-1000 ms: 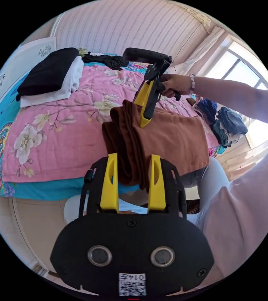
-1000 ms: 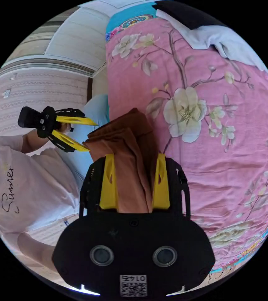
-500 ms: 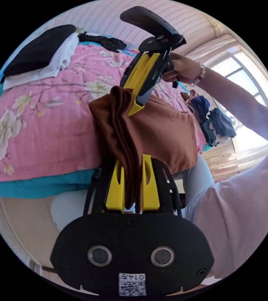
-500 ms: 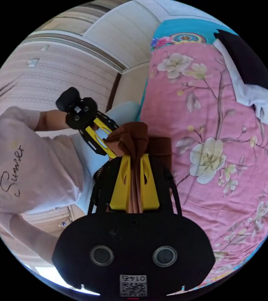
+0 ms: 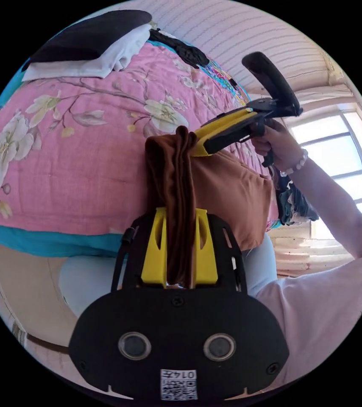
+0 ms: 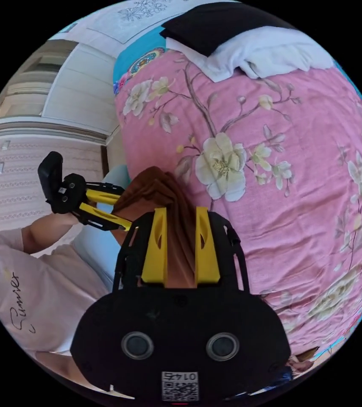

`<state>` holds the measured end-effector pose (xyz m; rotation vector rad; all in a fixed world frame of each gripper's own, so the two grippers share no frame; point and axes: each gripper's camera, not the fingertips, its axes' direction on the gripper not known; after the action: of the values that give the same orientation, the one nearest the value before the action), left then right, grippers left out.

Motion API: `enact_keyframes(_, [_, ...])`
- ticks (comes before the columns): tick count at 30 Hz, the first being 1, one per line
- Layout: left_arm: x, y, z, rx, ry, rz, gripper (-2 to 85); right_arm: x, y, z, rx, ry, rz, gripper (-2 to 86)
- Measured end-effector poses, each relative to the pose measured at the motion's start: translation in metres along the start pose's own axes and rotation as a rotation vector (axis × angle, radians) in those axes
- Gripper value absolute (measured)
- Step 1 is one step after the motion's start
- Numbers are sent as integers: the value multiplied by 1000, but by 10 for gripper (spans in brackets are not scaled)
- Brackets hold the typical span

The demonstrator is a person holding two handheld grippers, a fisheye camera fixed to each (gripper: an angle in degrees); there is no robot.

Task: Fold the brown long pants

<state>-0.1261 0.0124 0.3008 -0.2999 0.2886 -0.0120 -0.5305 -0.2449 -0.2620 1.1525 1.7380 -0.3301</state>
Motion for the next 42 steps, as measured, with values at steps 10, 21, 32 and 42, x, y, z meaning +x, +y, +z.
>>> enact_keyframes(10, [137, 49, -61, 240, -263, 390, -5, -21, 260, -35, 423, 256, 231, 2])
enact_keyframes(21, [291, 40, 224, -210, -448, 906, -10, -10, 275, 78, 160, 386, 463, -5])
enact_keyframes(32, [339, -4, 204, -229, -283, 939, -5, 16, 451, 86, 525, -15, 458, 4])
enact_keyframes(42, [464, -120, 266, -259, -257, 989, 79, -35, 699, 178, 705, 80, 995, 105])
